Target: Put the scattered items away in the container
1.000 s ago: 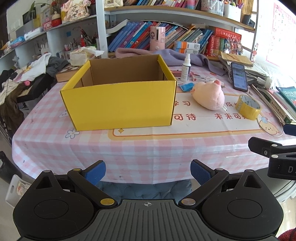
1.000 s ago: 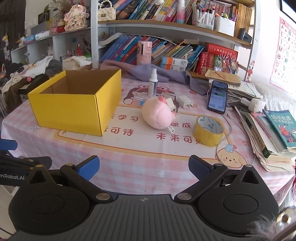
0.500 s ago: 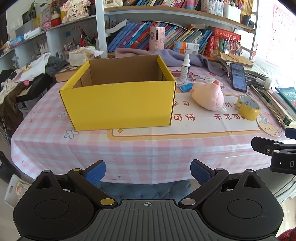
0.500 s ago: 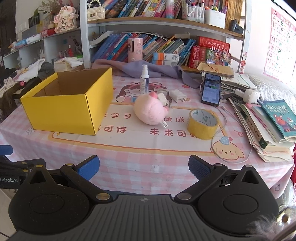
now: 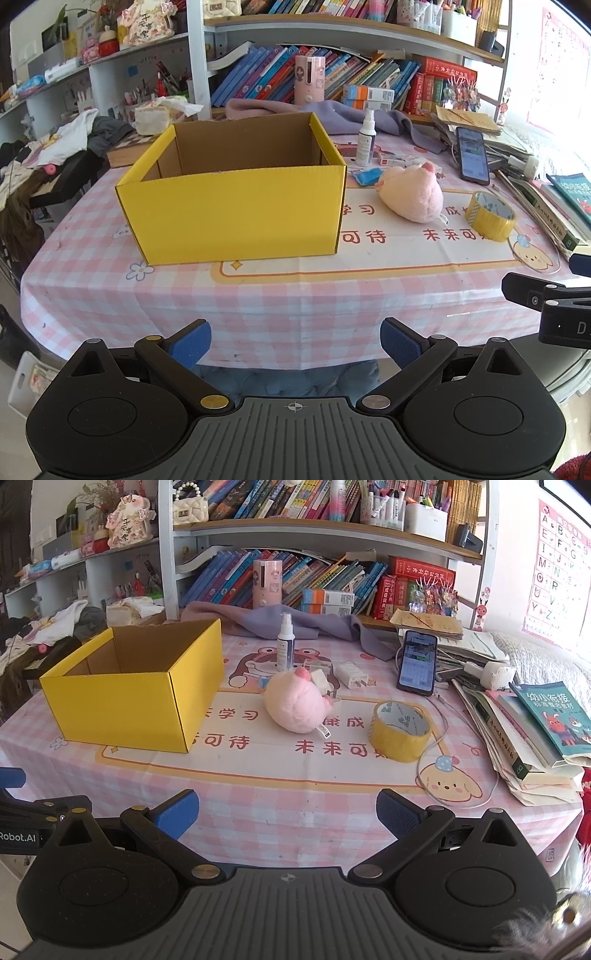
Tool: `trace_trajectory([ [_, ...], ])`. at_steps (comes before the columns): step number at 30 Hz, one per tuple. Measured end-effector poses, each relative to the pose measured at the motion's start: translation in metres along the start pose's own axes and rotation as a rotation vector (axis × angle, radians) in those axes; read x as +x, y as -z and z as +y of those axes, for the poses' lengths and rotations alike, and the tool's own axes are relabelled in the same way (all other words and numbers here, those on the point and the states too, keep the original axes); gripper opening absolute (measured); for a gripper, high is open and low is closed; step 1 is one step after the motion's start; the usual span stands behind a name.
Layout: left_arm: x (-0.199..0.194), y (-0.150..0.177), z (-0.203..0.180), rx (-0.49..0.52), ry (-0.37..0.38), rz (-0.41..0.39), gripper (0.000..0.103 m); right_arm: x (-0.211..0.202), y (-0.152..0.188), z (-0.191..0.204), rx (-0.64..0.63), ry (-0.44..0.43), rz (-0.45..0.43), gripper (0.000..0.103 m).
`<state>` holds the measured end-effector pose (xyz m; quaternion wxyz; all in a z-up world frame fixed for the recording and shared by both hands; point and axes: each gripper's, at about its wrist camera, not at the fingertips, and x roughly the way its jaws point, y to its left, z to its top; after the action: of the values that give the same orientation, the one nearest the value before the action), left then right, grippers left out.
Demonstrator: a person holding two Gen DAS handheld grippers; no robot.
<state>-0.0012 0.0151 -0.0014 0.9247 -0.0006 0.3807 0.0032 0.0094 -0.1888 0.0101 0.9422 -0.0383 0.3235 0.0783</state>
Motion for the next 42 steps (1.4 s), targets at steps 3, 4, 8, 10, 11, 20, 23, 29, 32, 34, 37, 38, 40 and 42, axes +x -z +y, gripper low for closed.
trace_trajectory([
  [3,-0.001,0.000,0.000,0.001,0.000,-0.004,0.100,0.000,0.000,0.000,0.001,0.000,-0.004,0.103],
  [4,-0.001,0.000,0.000,0.001,0.000,-0.004,0.100,0.000,0.000,0.001,0.000,0.000,-0.005,0.103],
  [8,-0.001,0.000,0.000,0.001,-0.001,-0.005,0.100,-0.001,0.000,0.001,-0.003,0.000,-0.006,0.103],
  [10,-0.001,0.000,0.000,0.002,-0.001,-0.004,0.100,-0.001,0.000,0.002,-0.005,-0.001,-0.006,0.103],
  [11,-0.001,0.000,0.000,0.001,-0.002,-0.004,0.100,-0.001,0.000,0.003,-0.005,-0.002,-0.006,0.103],
  [20,-0.003,0.001,0.000,0.003,0.001,-0.011,0.100,-0.003,0.001,0.005,-0.010,-0.001,-0.007,0.103],
  [23,-0.003,0.002,-0.002,0.011,0.004,-0.012,0.100,-0.003,0.002,0.005,-0.009,0.002,-0.006,0.103],
  [29,0.000,-0.001,-0.008,0.028,0.019,-0.018,0.100,-0.002,0.002,0.000,0.003,0.016,-0.007,0.103],
  [32,0.003,-0.003,-0.014,0.042,0.028,-0.020,0.100,0.000,0.001,-0.004,0.012,0.029,-0.008,0.103],
  [34,0.006,-0.006,-0.019,0.055,0.038,-0.021,0.100,0.002,0.000,-0.008,0.014,0.038,-0.006,0.103],
  [37,0.011,-0.011,-0.027,0.070,0.053,-0.026,0.100,0.006,-0.003,-0.015,0.022,0.048,-0.004,0.103],
  [38,0.012,-0.012,-0.030,0.073,0.059,-0.029,0.100,0.007,-0.003,-0.017,0.024,0.052,-0.002,0.103],
  [40,0.016,-0.016,-0.036,0.080,0.071,-0.034,0.100,0.009,-0.006,-0.023,0.027,0.063,-0.001,0.103],
  [42,0.021,-0.021,-0.043,0.091,0.083,-0.036,0.100,0.012,-0.007,-0.029,0.031,0.074,0.004,0.103],
])
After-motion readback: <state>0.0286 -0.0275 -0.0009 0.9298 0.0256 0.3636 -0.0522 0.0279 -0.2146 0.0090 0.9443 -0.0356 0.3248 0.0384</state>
